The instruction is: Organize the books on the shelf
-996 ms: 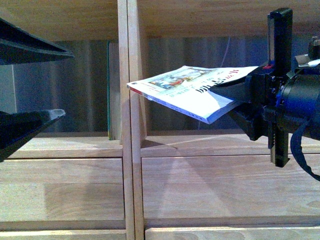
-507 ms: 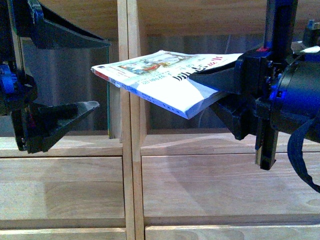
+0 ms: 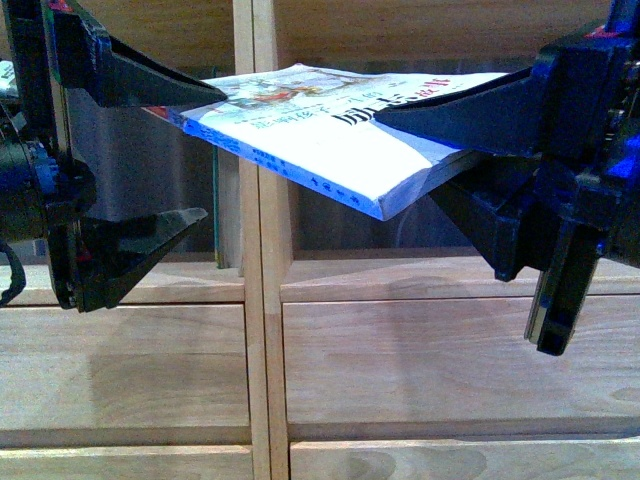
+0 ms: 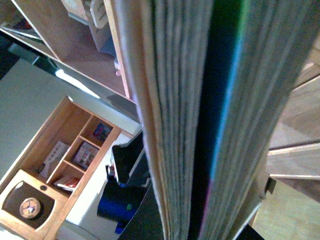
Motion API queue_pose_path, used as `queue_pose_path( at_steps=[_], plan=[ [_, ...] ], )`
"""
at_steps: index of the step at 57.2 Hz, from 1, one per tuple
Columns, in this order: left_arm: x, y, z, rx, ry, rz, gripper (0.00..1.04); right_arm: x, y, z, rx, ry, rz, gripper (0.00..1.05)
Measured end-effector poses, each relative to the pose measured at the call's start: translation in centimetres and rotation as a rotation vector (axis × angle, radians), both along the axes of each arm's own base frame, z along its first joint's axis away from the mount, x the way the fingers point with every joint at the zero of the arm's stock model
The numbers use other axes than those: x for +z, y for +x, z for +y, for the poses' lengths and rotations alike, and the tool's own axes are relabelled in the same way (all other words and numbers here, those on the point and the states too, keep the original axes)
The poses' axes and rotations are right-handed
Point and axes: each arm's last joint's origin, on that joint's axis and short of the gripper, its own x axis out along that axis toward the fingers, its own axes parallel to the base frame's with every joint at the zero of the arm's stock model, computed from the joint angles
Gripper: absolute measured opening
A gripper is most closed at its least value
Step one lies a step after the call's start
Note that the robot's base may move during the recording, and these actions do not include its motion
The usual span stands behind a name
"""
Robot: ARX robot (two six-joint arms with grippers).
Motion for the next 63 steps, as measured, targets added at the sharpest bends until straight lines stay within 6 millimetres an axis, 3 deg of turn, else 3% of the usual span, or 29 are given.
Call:
queue_pose_path(
  at_steps=[45,63],
  plan=[
    [1.3,-0.8,-4.9,-0.067,-0.036,-0.015,0.97,-0.9,-0.8,0.8,0.039,0.047,-0.018,0.07],
    [1.2,-0.9,-5.5,-0.033,-0.035,-0.008,0.66,-1.0,-0.9,1.1,0.038,0.054,-0.015,0.07]
  ],
)
